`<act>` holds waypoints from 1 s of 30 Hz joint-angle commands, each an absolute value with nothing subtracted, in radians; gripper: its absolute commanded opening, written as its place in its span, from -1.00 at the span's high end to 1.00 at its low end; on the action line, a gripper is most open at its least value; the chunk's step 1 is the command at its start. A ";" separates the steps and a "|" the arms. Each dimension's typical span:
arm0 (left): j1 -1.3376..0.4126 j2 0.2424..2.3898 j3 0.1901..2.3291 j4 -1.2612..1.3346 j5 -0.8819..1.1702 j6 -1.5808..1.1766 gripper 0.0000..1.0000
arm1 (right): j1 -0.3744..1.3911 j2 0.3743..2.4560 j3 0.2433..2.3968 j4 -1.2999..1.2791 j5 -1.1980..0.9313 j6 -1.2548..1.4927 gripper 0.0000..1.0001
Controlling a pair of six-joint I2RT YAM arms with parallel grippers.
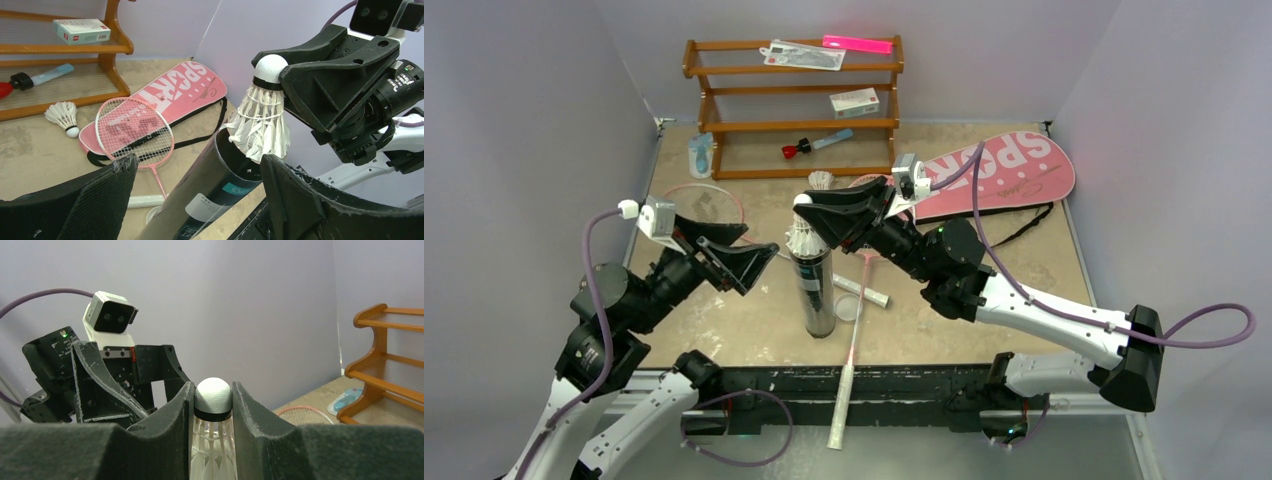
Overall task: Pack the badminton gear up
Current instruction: Place the shuttlecock at the shuttle tube.
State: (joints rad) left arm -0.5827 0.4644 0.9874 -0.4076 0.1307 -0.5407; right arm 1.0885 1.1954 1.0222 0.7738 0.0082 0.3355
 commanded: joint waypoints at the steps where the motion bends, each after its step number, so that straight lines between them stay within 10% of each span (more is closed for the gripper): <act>1: -0.581 0.509 1.028 -0.380 0.183 -0.567 -0.80 | 1.095 1.165 1.020 0.824 0.002 0.316 0.47; 30: -0.581 0.593 1.055 -0.459 0.173 -0.521 -0.80 | 1.094 1.164 0.997 0.838 -0.020 0.315 0.44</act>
State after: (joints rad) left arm -0.5827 0.5823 1.0203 -0.4202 0.1791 -0.5545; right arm 1.0885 1.1904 1.0054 0.7887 0.0040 0.3344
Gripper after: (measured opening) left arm 0.899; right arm 0.320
